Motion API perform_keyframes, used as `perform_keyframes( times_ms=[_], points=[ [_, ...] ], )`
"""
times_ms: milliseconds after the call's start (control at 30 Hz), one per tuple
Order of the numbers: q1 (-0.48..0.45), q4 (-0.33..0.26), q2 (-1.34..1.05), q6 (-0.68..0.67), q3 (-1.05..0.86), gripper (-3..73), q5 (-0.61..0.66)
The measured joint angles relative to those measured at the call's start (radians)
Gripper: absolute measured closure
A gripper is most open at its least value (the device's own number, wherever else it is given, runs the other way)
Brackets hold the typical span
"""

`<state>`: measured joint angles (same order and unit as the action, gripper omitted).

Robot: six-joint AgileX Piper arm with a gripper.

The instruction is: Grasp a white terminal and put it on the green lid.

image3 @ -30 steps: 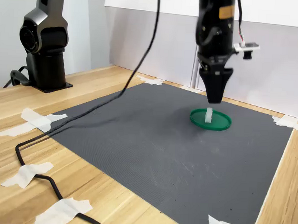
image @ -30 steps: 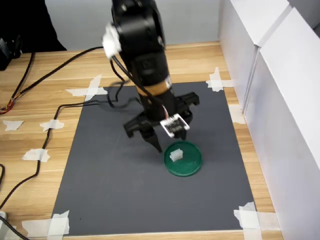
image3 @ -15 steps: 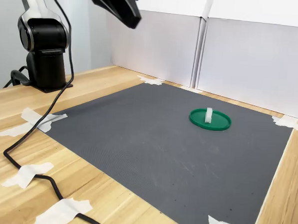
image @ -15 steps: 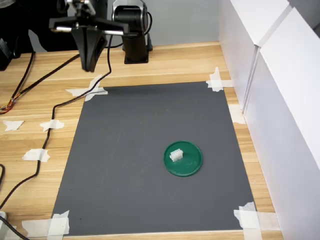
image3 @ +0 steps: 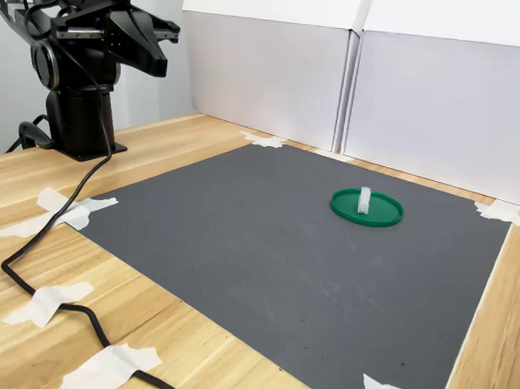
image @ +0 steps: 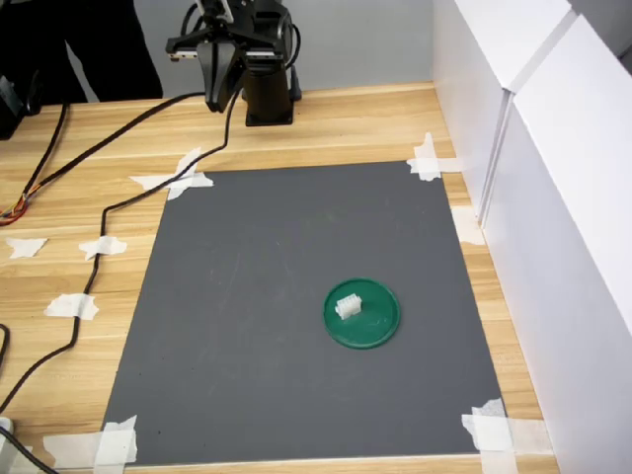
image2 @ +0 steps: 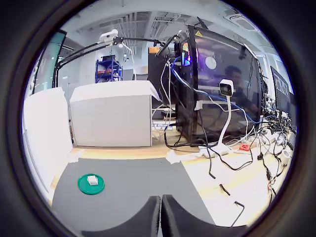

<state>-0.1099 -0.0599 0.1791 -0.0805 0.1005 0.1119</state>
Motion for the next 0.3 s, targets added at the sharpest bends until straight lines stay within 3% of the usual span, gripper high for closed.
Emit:
perform_keyframes(
  times_ms=[300],
  points=[
    [0.000, 0.008, -0.002, 0.008, -0.010, 71.1, 0.000]
  ],
)
